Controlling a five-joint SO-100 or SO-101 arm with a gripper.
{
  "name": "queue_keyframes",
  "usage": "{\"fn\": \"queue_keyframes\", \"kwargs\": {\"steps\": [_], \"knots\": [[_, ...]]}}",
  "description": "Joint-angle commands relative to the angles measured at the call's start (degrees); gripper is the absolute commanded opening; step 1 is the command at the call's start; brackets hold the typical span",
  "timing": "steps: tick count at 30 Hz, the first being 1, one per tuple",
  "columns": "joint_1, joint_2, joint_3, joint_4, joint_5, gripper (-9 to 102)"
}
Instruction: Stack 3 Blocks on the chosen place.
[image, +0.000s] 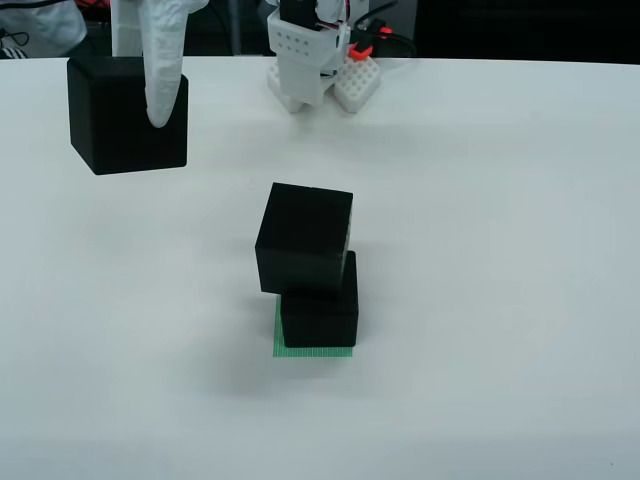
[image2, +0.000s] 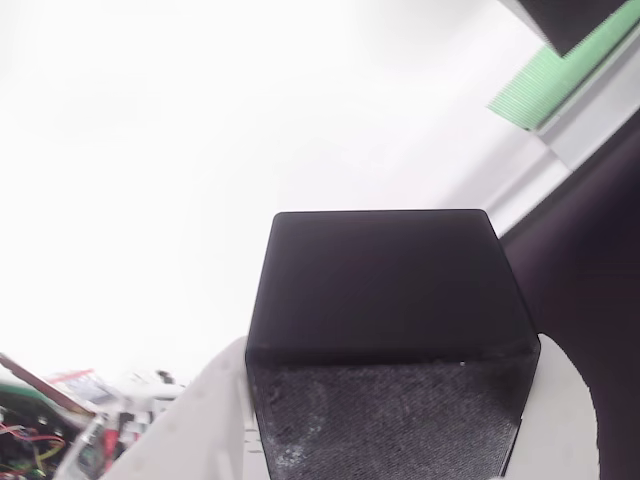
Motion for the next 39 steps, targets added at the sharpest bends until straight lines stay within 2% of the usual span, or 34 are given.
{"fn": "queue_keyframes", "kwargs": {"steps": [1, 8, 20, 39], "knots": [[-5.98, 1.67, -5.27, 0.00, -0.26, 20], [-15.73, -2.02, -5.01, 0.00, 1.41, 20], [-25.14, -6.50, -3.43, 0.00, 6.33, 20], [-25.84, -2.02, 4.04, 0.00, 7.56, 20]]}}
